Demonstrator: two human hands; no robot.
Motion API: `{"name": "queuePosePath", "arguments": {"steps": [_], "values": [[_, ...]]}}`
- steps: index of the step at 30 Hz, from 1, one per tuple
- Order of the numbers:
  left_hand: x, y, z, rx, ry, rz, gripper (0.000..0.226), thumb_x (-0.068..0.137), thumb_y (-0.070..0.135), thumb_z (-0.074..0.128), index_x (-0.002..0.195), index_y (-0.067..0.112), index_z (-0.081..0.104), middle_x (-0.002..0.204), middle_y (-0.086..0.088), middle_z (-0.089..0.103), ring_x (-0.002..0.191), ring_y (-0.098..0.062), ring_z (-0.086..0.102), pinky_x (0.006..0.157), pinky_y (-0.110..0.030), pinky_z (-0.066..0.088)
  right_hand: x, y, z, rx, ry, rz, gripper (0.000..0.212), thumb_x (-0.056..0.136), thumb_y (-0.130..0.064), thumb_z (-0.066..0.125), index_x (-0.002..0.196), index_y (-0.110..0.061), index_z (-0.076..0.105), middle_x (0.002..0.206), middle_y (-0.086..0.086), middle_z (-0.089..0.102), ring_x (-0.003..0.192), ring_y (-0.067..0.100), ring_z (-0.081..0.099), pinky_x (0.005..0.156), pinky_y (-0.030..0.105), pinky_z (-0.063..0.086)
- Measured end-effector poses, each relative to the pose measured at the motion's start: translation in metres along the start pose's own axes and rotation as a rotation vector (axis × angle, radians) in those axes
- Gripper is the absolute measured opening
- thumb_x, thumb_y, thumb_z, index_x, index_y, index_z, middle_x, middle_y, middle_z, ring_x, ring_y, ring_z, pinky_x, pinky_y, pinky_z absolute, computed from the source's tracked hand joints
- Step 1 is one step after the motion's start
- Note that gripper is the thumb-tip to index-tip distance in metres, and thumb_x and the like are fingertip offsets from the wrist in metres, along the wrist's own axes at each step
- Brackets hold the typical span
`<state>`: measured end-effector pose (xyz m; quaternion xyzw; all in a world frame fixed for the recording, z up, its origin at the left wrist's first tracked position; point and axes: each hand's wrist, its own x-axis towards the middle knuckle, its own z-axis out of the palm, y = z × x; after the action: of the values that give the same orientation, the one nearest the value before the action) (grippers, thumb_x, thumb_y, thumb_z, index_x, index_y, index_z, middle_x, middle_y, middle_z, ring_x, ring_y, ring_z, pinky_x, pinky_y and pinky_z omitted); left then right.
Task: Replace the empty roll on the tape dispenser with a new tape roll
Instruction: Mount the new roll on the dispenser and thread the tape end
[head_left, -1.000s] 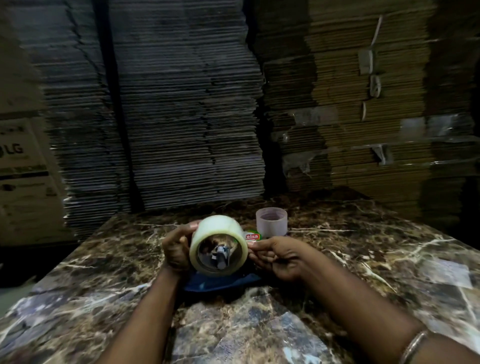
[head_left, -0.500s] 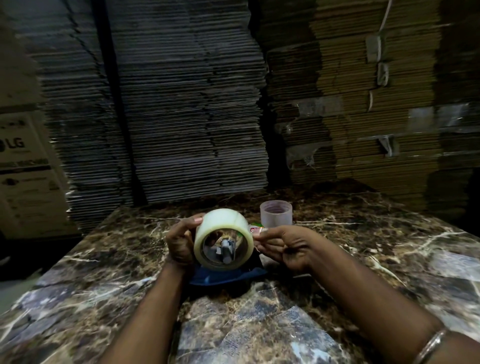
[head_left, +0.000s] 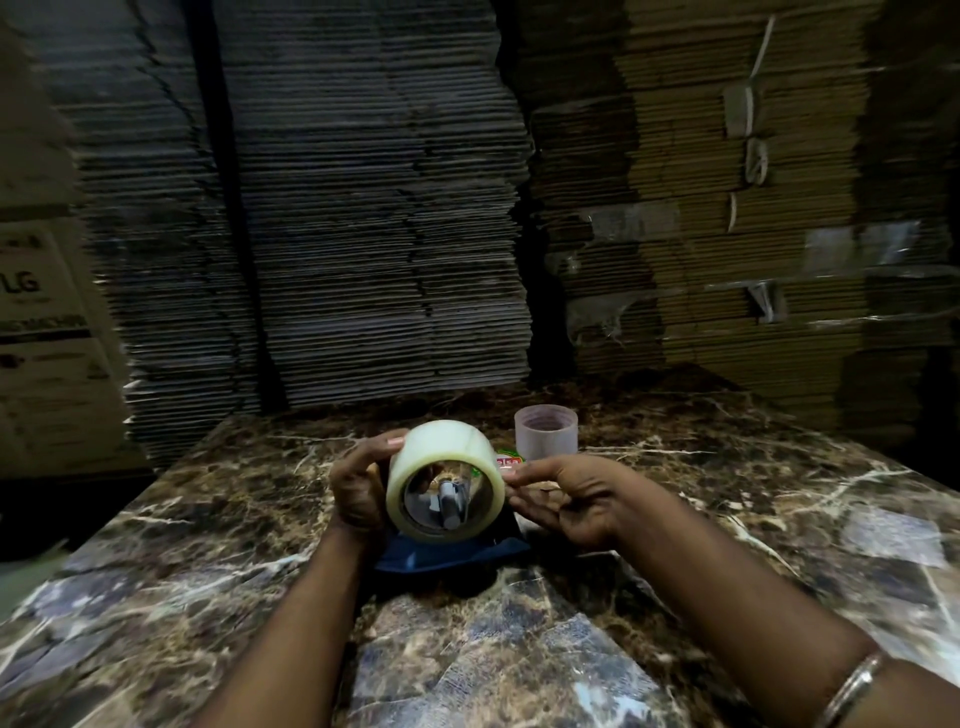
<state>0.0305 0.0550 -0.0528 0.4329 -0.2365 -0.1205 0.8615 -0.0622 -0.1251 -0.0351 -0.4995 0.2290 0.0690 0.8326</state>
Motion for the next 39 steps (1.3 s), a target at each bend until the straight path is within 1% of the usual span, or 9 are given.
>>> {"name": "queuePosePath", "arguments": {"steps": [6,9,10,13,17,28,33,36,39], "values": [[-0.001,0.002,0.004,-0.034,0.035,0.001,0.044,0.019,0.032,0.087,0.053,0.008,0.074,0.054,-0.004,0.069,0.049,-0.018,0.064,0.052,-0.018,0.052,0.000,0.002,-0.002,-0.072,0.034,-0.056,0.007,0.089,0.004,0.061,0.083,0.003,0.064,0.060,0.012,0.072,0.049,0.015,0.069,0.049,0.021,0.057],[-0.003,0.003,0.007,-0.005,0.046,0.011,0.022,0.057,0.027,0.075,0.049,0.007,0.072,0.050,-0.003,0.067,0.046,-0.016,0.063,0.051,-0.017,0.052,0.005,0.005,-0.002,-0.083,0.034,-0.054,0.020,0.091,0.006,0.057,0.073,0.004,0.065,0.054,0.008,0.069,0.042,0.010,0.066,0.046,0.016,0.054],[-0.002,0.002,0.005,0.001,0.058,0.014,0.028,0.071,0.022,0.066,0.049,0.007,0.072,0.050,-0.003,0.067,0.046,-0.016,0.064,0.051,-0.017,0.051,0.006,0.006,-0.001,-0.085,0.038,-0.047,0.022,0.091,0.006,0.057,0.071,0.004,0.065,0.053,0.007,0.069,0.041,0.009,0.064,0.046,0.016,0.053],[-0.003,0.004,0.004,0.036,0.030,0.003,0.023,0.072,0.023,0.067,0.058,0.006,0.075,0.055,-0.006,0.069,0.052,-0.019,0.065,0.055,-0.022,0.053,0.012,0.009,-0.002,-0.084,0.035,-0.031,0.025,0.092,0.006,0.055,0.069,0.005,0.065,0.051,0.008,0.066,0.039,0.010,0.061,0.043,0.016,0.052],[-0.003,0.003,0.007,0.037,0.047,0.008,0.059,0.094,0.005,0.034,0.052,0.007,0.074,0.049,-0.004,0.067,0.046,-0.015,0.064,0.047,-0.017,0.051,0.013,0.012,-0.001,-0.086,0.010,-0.030,0.022,0.093,0.005,0.054,0.075,0.004,0.066,0.054,0.009,0.067,0.041,0.010,0.063,0.044,0.017,0.053],[-0.009,0.004,0.013,-0.010,0.029,-0.127,0.060,0.095,0.016,0.032,0.055,0.003,0.074,0.055,-0.011,0.070,0.051,-0.022,0.068,0.053,-0.023,0.057,0.010,0.011,-0.009,-0.015,-0.018,-0.028,0.011,0.089,0.007,0.059,0.080,0.008,0.065,0.059,0.013,0.071,0.045,0.013,0.069,0.050,0.019,0.057],[-0.003,0.003,-0.007,0.072,0.201,-0.107,0.024,0.073,0.022,0.068,0.053,0.013,0.076,0.055,-0.001,0.072,0.053,-0.016,0.069,0.053,-0.022,0.057,0.016,0.010,-0.010,-0.024,0.043,-0.075,0.010,0.089,0.008,0.058,0.081,0.009,0.064,0.057,0.012,0.070,0.044,0.012,0.066,0.050,0.021,0.056],[0.001,0.003,-0.014,0.189,0.247,-0.167,0.051,0.092,0.015,0.052,0.046,0.025,0.075,0.050,0.006,0.070,0.045,-0.008,0.067,0.043,-0.020,0.055,0.018,0.009,-0.013,-0.069,0.094,-0.132,0.006,0.087,0.009,0.059,0.085,0.009,0.065,0.064,0.013,0.069,0.045,0.012,0.064,0.049,0.020,0.055],[-0.009,0.004,0.007,0.064,0.170,-0.130,0.030,0.077,0.012,0.057,0.053,0.008,0.075,0.055,-0.005,0.072,0.050,-0.018,0.069,0.048,-0.023,0.057,0.015,0.008,-0.014,-0.109,0.094,-0.145,0.011,0.089,0.009,0.057,0.081,0.006,0.065,0.069,0.014,0.065,0.044,0.011,0.060,0.043,0.017,0.050]]}}
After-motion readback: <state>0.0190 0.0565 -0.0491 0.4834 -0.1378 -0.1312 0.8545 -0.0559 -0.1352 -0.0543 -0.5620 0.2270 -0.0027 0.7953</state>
